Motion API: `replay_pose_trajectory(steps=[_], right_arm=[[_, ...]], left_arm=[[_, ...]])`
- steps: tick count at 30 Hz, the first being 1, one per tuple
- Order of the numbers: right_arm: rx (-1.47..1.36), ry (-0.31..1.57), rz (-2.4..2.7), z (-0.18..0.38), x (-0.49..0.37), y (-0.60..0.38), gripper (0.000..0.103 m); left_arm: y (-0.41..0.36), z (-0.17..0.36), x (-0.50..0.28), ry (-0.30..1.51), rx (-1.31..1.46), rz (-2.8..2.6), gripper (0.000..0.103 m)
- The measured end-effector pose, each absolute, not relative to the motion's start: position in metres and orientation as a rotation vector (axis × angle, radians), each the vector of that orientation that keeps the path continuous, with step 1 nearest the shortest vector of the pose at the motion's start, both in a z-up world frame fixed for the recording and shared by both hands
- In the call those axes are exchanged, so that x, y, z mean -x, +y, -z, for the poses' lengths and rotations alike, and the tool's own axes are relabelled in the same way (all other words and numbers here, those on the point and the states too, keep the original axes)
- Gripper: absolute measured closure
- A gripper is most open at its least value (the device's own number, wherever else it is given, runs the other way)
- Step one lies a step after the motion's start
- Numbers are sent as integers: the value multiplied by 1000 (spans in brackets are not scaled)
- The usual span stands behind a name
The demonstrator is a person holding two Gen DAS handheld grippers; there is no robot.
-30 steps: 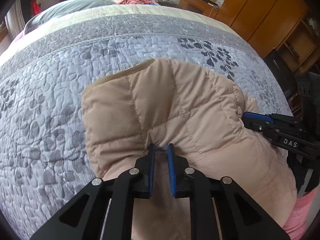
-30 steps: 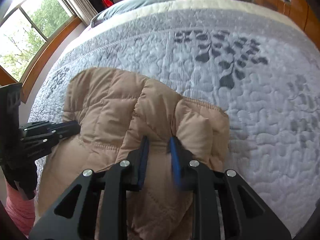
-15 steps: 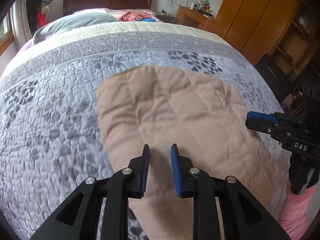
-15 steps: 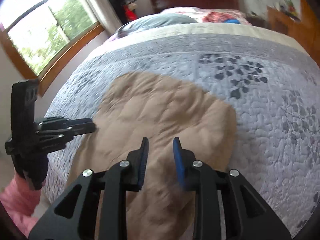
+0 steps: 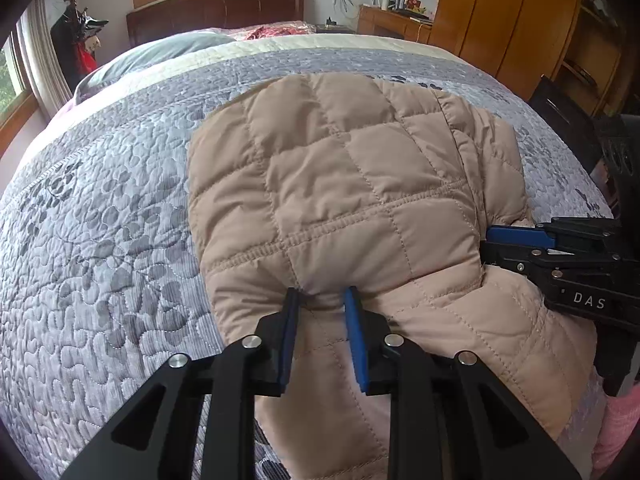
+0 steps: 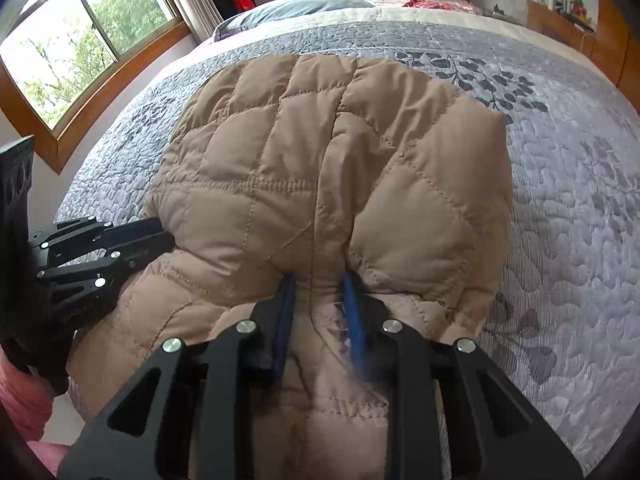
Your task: Fold large clothes
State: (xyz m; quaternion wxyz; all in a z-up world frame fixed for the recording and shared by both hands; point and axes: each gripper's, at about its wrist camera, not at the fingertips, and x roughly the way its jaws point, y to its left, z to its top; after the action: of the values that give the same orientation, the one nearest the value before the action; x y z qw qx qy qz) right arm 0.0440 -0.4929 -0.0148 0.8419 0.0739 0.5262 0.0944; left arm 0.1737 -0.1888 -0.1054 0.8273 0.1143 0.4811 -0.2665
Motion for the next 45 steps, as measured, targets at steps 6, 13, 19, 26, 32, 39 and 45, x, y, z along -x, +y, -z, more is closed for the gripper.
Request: replay_pose_trajectory(steps=[6,13,19,26,32,39,45], right_arm=[[-244,1031,-256,-24,-20,-506,56],[-457,933,-318,-50,22,-565,18],[-623,1014,-337,-9,23,-590,17],[-700,1050,-399,16,18,-585,15],[-748,1074,-449,32,5,-576,15],[-770,1097,-504,47,-13,-564,14],[-749,1100,-536,55,-24,-549,13]], left_arm=[[-157,73,-165,1031,-128,592,74],[-95,55,-149,1013,-28,598,41],[-78,71,-141,1055,15,599,36],[-81,78,-135,1064,32,629,32],[-85,89,-140,1091,49,657,31],[-90,100,-151,1101,64,676,28],[-97,102,-156,1074,47,694,25]])
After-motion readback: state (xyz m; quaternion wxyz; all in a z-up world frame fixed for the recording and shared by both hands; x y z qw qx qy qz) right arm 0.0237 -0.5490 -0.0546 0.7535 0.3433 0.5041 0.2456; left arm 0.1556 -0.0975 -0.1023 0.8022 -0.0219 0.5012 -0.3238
